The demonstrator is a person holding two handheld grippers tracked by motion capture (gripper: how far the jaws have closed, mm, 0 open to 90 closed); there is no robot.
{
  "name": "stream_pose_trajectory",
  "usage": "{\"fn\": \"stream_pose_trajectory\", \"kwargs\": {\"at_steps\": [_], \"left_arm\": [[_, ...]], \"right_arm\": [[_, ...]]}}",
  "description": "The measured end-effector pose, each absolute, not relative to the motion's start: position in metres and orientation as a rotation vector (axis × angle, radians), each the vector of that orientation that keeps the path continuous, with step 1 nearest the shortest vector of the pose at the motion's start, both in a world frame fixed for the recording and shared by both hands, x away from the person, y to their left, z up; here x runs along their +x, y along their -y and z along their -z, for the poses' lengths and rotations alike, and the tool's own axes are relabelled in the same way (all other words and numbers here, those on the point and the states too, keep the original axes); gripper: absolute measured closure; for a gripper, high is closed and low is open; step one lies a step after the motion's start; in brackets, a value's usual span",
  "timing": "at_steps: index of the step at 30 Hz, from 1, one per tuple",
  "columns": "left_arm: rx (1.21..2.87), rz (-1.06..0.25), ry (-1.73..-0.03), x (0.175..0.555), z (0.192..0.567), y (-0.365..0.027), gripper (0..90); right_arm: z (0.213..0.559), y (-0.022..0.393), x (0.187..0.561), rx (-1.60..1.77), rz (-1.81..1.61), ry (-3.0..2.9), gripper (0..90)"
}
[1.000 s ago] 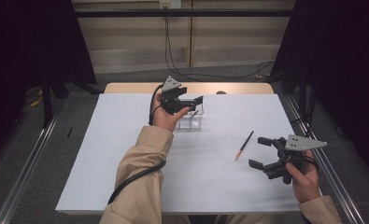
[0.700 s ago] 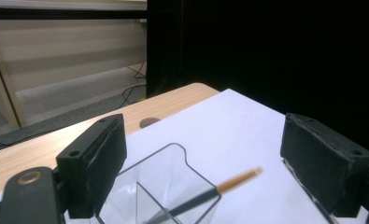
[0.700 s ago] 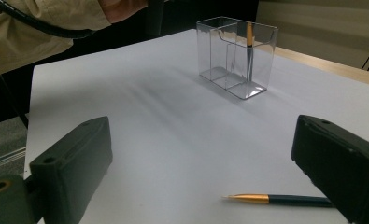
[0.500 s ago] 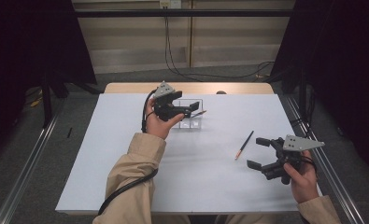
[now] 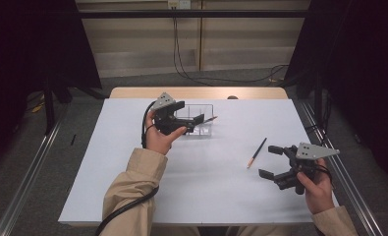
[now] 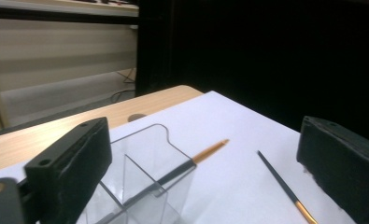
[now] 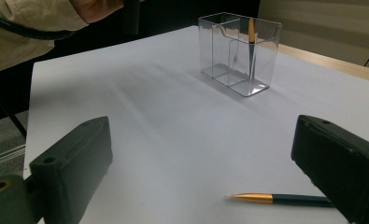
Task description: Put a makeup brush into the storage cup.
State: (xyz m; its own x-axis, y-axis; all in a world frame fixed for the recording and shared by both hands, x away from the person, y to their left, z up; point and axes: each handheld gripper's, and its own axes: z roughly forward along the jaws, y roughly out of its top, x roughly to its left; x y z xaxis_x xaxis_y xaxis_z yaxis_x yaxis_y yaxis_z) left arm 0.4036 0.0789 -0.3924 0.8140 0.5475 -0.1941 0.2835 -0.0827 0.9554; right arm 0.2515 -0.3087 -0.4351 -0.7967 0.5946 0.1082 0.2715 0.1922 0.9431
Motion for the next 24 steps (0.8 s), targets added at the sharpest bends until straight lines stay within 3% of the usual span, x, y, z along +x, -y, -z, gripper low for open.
{"fn": "stream_pose_trajectory", "kwargs": {"at_steps": [24], "left_arm": [[1.661, -0.243, -0.614, 0.378, 0.4, -0.116, 0.0]], "right_arm": [[0.435, 0.309, 0.251, 0.819, -1.631, -2.194, 4.6]]}}
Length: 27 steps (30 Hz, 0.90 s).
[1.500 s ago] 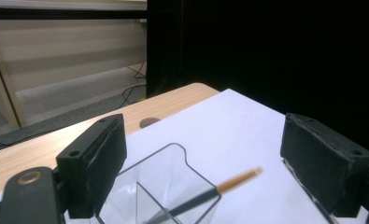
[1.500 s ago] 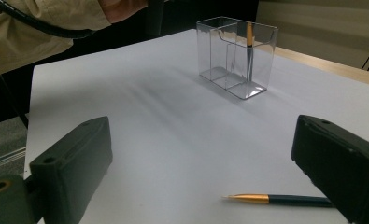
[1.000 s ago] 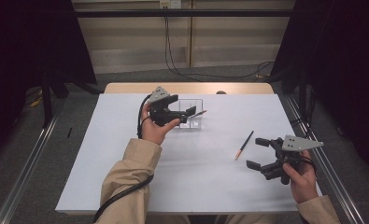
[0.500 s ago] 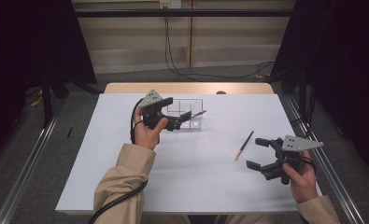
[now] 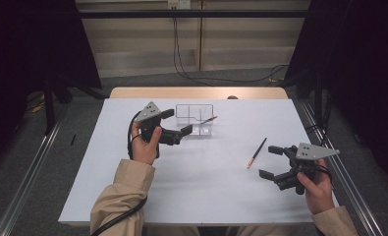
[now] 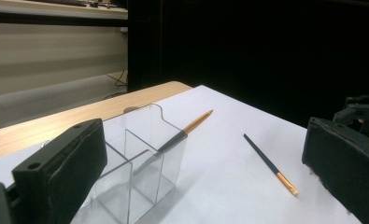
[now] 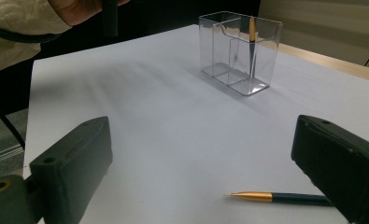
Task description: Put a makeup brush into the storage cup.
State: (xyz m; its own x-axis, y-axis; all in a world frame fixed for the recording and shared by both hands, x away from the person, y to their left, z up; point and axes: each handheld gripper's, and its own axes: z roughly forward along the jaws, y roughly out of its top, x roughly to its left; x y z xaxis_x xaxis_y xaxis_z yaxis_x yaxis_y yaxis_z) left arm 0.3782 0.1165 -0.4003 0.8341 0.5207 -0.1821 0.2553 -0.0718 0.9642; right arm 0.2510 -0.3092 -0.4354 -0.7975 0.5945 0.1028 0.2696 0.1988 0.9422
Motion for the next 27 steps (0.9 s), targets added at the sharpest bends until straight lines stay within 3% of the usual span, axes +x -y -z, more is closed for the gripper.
{"fn": "stream_pose_trajectory", "kwargs": {"at_steps": [27], "left_arm": [[1.674, -0.277, -0.579, 0.353, 0.409, -0.154, 0.0]], "right_arm": [[0.435, 0.311, 0.25, 0.818, -1.634, -2.19, 4.6]]}}
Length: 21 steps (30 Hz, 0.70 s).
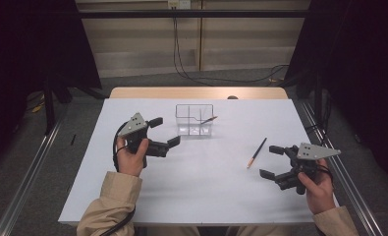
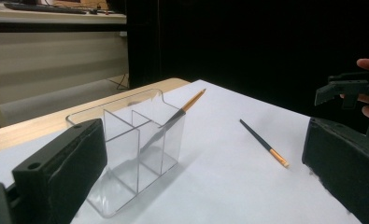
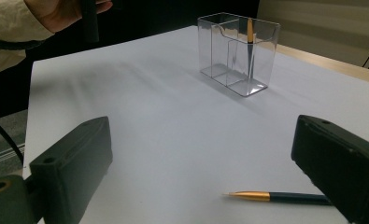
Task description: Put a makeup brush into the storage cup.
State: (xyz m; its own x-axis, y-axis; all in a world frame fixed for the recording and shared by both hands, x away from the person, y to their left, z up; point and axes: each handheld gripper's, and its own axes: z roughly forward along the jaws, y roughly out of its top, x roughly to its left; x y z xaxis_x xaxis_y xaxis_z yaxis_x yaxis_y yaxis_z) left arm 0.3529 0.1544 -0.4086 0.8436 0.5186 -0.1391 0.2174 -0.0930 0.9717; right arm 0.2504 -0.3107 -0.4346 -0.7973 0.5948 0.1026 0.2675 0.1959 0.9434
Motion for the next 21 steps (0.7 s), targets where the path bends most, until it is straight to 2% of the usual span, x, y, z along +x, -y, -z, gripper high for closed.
{"fn": "stream_pose_trajectory", "kwargs": {"at_steps": [21], "left_arm": [[1.673, -0.313, -0.608, 0.336, 0.412, -0.186, 0.0]], "right_arm": [[0.435, 0.31, 0.25, 0.818, -1.635, -2.187, 4.6]]}}
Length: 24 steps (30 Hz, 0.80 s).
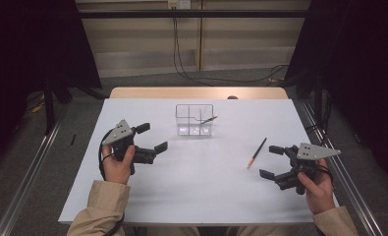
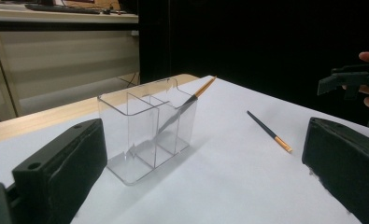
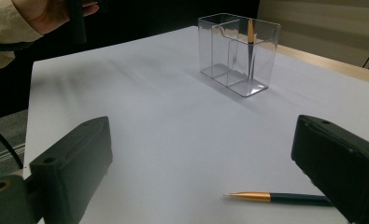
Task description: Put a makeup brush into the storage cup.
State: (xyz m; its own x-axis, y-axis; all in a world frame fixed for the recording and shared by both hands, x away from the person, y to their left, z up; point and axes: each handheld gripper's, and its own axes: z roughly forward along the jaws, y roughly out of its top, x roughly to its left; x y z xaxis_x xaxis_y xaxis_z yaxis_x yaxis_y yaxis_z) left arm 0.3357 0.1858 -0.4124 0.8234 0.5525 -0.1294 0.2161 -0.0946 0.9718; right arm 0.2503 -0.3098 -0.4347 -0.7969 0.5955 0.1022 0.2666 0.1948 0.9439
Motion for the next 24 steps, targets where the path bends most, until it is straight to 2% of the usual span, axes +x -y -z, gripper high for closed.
{"fn": "stream_pose_trajectory", "kwargs": {"at_steps": [24], "left_arm": [[1.676, -0.321, -0.606, 0.32, 0.417, -0.203, 0.0]], "right_arm": [[0.435, 0.309, 0.251, 0.813, -1.636, -2.189, 4.6]]}}
